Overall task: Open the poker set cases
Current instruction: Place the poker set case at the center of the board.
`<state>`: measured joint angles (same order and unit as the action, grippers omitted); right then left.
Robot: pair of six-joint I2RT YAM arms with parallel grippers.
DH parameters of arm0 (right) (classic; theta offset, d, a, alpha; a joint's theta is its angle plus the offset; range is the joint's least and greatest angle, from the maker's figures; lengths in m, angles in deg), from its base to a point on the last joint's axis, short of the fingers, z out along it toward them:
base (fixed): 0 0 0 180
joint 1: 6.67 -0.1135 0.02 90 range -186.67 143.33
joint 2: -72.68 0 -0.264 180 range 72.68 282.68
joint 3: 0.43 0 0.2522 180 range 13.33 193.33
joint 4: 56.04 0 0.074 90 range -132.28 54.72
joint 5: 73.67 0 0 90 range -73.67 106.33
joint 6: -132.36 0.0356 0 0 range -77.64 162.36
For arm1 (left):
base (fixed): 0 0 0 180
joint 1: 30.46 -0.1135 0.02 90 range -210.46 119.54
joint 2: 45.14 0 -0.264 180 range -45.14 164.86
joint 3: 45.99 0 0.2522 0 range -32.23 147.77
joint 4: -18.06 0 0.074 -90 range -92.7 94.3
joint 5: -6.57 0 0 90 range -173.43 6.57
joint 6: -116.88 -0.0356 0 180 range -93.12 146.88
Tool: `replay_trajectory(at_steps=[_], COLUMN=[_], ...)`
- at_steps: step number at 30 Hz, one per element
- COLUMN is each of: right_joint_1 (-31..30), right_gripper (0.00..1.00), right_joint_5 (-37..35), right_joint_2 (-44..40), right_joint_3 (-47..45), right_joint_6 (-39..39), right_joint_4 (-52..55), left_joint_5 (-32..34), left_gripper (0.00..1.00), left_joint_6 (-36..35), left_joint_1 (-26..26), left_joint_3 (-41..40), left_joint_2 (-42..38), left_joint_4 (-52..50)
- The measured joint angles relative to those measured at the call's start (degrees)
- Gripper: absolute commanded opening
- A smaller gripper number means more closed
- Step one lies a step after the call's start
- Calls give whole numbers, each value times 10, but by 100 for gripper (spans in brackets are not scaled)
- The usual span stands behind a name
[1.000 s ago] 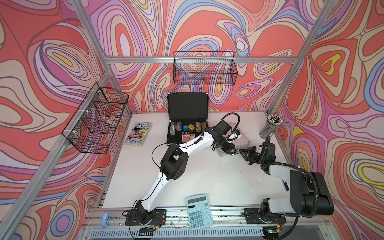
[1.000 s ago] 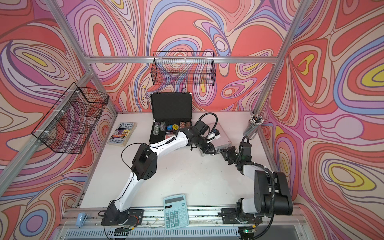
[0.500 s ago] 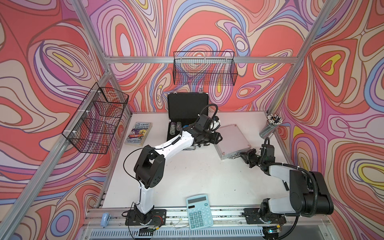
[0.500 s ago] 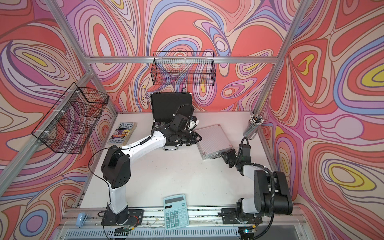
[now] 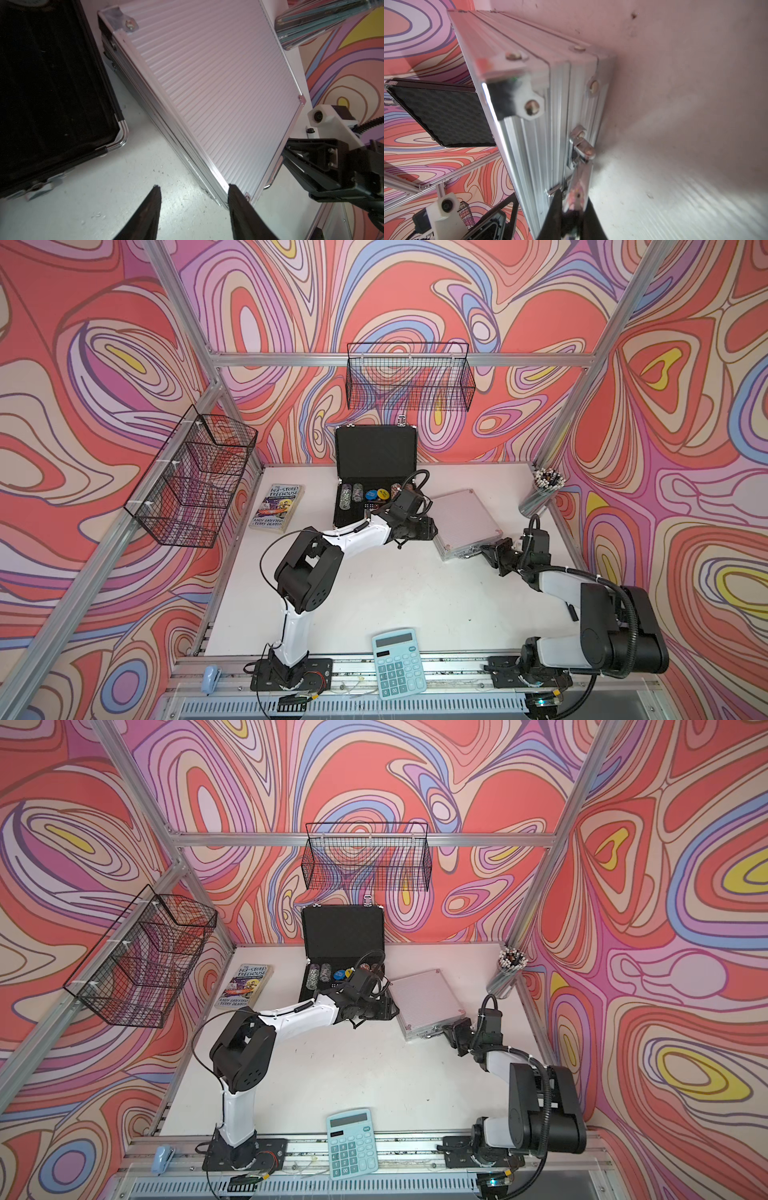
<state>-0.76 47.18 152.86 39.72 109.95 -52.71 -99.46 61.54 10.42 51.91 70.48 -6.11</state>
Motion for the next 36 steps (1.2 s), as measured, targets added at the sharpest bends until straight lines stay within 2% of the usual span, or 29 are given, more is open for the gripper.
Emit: replay_trajectory(at_steps=[8,20,30,36], right_joint_1=[0,4,8,11], right_gripper=[0,0,2,2], right_joint_5=[-4,-21,-41,-40], right_joint_2=[-1,-31,-37,8], right_joint_3=[-3,-56,-91,-92], right_joint_6=[1,9,36,50], right_joint_4=[0,-48,-110,-174], left_joint_5=[-12,-18,-18,-19], left_gripper=[54,54,54,54], left_joint_6=[6,10,-1,-18], left_joint_1=[12,14,11,2], left_joint_3=[52,106,215,300], left_joint_2=[69,104,168,215], left_joint_4=[5,-13,-53,-88])
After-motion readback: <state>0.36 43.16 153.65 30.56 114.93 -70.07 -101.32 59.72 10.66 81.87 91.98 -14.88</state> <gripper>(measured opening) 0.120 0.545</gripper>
